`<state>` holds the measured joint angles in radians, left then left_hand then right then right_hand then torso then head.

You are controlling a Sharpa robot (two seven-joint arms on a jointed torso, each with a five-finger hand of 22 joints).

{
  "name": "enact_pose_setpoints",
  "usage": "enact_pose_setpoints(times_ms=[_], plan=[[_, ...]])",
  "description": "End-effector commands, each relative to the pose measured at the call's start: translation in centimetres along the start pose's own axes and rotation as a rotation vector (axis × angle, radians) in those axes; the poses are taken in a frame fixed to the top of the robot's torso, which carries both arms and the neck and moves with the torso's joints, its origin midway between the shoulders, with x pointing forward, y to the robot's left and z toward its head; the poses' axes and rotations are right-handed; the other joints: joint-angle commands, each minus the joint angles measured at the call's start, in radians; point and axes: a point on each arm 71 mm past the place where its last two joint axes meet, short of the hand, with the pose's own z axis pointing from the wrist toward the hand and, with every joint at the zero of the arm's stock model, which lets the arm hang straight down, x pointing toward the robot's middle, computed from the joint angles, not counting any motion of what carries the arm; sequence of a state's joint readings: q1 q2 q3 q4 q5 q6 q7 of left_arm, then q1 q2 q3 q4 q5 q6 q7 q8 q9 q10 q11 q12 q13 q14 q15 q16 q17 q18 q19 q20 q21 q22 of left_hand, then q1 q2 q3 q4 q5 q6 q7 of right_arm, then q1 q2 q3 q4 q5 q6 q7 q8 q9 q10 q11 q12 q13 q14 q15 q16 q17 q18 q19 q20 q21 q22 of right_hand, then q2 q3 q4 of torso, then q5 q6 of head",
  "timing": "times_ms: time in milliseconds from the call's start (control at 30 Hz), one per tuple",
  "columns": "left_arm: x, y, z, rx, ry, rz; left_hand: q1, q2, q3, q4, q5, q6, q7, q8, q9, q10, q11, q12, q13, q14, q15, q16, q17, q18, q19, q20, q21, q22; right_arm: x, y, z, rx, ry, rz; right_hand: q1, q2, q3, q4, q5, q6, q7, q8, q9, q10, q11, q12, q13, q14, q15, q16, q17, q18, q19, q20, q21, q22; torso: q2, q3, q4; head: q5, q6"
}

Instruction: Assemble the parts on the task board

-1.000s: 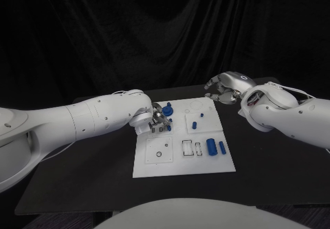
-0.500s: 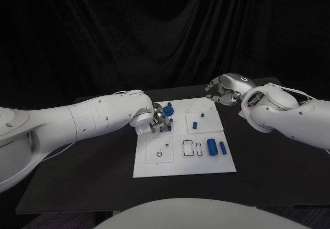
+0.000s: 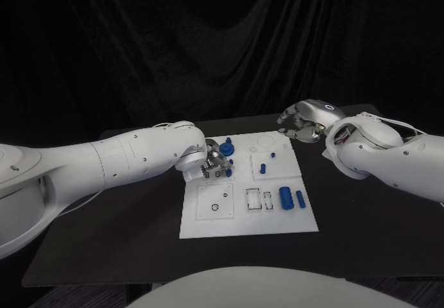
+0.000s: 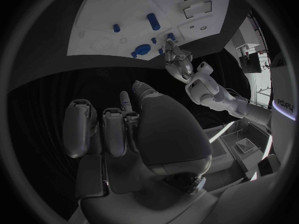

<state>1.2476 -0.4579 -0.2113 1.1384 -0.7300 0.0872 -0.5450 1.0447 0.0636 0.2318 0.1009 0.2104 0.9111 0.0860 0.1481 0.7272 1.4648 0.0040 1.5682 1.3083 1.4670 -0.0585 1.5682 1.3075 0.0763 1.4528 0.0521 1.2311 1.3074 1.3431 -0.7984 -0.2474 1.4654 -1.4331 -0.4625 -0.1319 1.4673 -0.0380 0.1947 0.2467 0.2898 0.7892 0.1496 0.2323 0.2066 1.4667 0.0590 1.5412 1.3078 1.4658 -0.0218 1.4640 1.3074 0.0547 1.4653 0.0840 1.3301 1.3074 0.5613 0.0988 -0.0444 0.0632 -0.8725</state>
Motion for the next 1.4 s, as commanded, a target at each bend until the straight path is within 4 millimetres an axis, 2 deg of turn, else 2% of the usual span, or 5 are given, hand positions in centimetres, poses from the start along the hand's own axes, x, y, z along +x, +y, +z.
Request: enact_pose_setpoints(times_ms=[33, 400, 667, 900, 1400], plan=[[0.23, -0.07, 0.07, 0.007, 0.013, -0.004, -0.011, -0.003, -0.003, 0.007, -0.006, 0.0, 0.008, -0.007, 0.002, 0.106, 0.007, 0.003, 0.263, 0.104, 0.008, 0.003, 0.263, 0.002, -0.001, 0.005, -0.006, 0.13, 0.15, -0.11, -0.06, 0.017, 0.01, -0.002, 0.01, -0.002, 0.003, -0.002, -0.003, 0.006, -0.002, 0.003, -0.001, 0.041, 0.004, -0.005, 0.198, 0.053, 0.01, -0.002, 0.055, 0.002, 0.007, 0.009, -0.006, 0.188, 0.0, -0.0003, 0.0007, -0.002, 0.0], [0.12, 0.11, 0.06, 0.016, 0.007, -0.01, -0.016, -0.009, -0.005, 0.006, 0.007, -0.006, 0.008, -0.012, 0.004, 0.106, 0.008, 0.003, 0.263, 0.104, 0.009, 0.003, 0.263, 0.003, -0.002, 0.006, -0.01, 0.13, 0.17, -0.2, -0.09, 0.02, 0.013, -0.003, 0.01, -0.002, 0.003, -0.002, -0.003, 0.006, -0.002, 0.003, -0.001, 0.041, 0.004, -0.005, 0.198, 0.053, 0.01, -0.002, 0.055, 0.002, 0.007, 0.009, -0.006, 0.188, -0.001, -0.0009, 0.0004, 0.0, 0.0], [0.13, 0.12, 0.02, 0.028, 0.004, -0.012, 0.009, -0.008, 0.035, -0.03, 0.072, -0.009, 0.007, -0.018, 0.013, 0.106, 0.007, 0.003, 0.263, 0.104, 0.009, 0.003, 0.263, 0.004, -0.004, 0.007, -0.015, 0.131, 0.2, -0.25, -0.11, 0.022, 0.013, -0.003, 0.01, -0.002, 0.003, -0.002, -0.003, 0.006, -0.002, 0.003, -0.001, 0.041, 0.004, -0.005, 0.198, 0.053, 0.01, -0.002, 0.055, 0.002, 0.007, 0.009, -0.006, 0.188, -0.001, -0.0009, -0.0004, 0.004, 0.0], [0.1, 0.21, -0.01, 0.035, 0.004, -0.014, 0.019, -0.021, 0.152, -0.091, 0.159, -0.009, 0.009, -0.025, 0.025, 0.106, 0.008, 0.003, 0.263, 0.104, 0.01, 0.003, 0.263, 0.005, -0.007, 0.007, -0.023, 0.135, 0.26, -0.28, -0.14, 0.023, 0.015, -0.003, 0.01, -0.002, 0.003, -0.002, -0.003, 0.006, -0.002, 0.003, -0.001, 0.041, 0.004, -0.005, 0.198, 0.053, 0.01, -0.002, 0.055, 0.002, 0.007, 0.009, -0.006, 0.188, -0.001, -0.0009, -0.0007, 0.005, 0.0], [0.03, 0.71, -0.16, 0.047, 0.004, -0.019, 0.004, -0.036, 0.237, -0.134, 0.17, -0.009, 0.011, -0.024, 0.041, 0.106, 0.009, 0.003, 0.263, 0.104, 0.011, 0.003, 0.263, 0.005, -0.009, 0.009, -0.029, 0.138, 0.36, -0.38, -0.22, 0.028, 0.021, -0.003, 0.01, -0.002, 0.003, -0.002, -0.007, 0.008, -0.001, 0.003, -0.003, 0.04, 0.005, -0.006, 0.196, 0.053, 0.01, -0.003, 0.052, 0.003, 0.007, 0.009, -0.008, 0.187, -0.001, -0.0007, 0.0001, 0.009, 0.0]])
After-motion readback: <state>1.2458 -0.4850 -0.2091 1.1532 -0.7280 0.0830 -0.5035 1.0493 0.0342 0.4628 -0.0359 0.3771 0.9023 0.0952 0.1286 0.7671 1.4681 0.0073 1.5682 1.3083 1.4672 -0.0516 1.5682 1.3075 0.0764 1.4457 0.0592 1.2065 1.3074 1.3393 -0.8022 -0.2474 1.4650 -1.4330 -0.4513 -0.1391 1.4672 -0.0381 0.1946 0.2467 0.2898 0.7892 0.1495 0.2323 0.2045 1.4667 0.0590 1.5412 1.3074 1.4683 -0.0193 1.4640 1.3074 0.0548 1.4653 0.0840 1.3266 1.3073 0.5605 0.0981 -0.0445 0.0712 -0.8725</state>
